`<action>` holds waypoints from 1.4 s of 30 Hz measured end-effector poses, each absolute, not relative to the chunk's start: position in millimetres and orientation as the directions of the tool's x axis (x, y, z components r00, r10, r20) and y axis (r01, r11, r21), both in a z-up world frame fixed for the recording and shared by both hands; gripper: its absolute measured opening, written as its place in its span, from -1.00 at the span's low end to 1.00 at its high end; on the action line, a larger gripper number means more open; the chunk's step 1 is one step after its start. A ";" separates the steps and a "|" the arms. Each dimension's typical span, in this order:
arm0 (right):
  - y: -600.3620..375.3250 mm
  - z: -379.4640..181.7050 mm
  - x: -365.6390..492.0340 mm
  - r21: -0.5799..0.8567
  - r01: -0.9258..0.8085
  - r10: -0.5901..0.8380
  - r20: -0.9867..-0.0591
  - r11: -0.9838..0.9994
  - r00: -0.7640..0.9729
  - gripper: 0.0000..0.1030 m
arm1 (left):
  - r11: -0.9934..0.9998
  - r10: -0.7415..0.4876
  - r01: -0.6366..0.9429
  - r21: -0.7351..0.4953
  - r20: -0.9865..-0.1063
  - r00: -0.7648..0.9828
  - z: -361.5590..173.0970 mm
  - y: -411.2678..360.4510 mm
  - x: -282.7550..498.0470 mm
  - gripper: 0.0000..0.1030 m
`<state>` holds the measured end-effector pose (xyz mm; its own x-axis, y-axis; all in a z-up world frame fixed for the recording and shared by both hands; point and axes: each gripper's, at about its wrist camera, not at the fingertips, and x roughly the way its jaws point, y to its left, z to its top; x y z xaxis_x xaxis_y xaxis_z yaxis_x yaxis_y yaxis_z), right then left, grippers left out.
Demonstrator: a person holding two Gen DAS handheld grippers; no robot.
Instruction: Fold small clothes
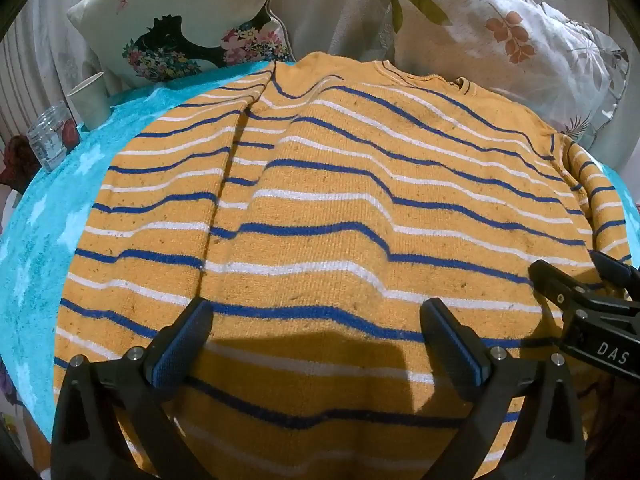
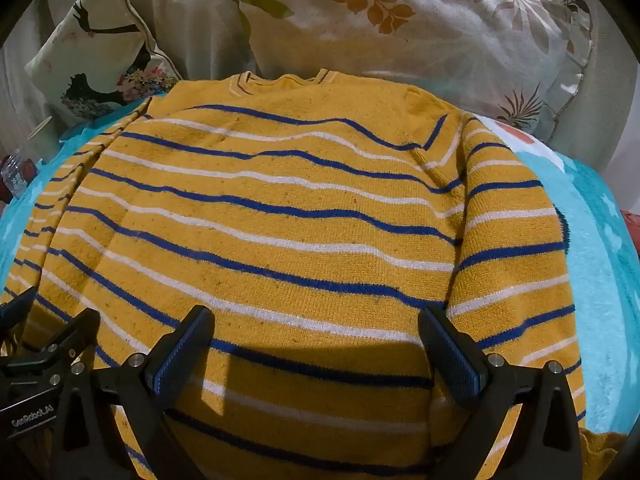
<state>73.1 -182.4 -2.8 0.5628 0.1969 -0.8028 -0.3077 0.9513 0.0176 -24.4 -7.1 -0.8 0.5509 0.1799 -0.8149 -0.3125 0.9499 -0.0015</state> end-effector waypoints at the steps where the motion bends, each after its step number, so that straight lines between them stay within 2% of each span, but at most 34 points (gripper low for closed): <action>1: -181.6 -2.6 73.4 0.017 -0.308 0.197 -0.803 0.951 0.563 1.00 | 0.950 0.180 -0.313 -0.002 -0.815 0.551 -0.9 -7.1 -24.3 1.00; 42: -181.2 -3.3 70.7 0.018 -0.310 0.199 -0.802 0.951 0.563 1.00 | 0.948 0.185 -0.317 0.001 -0.813 0.552 -2.5 -10.4 -23.5 1.00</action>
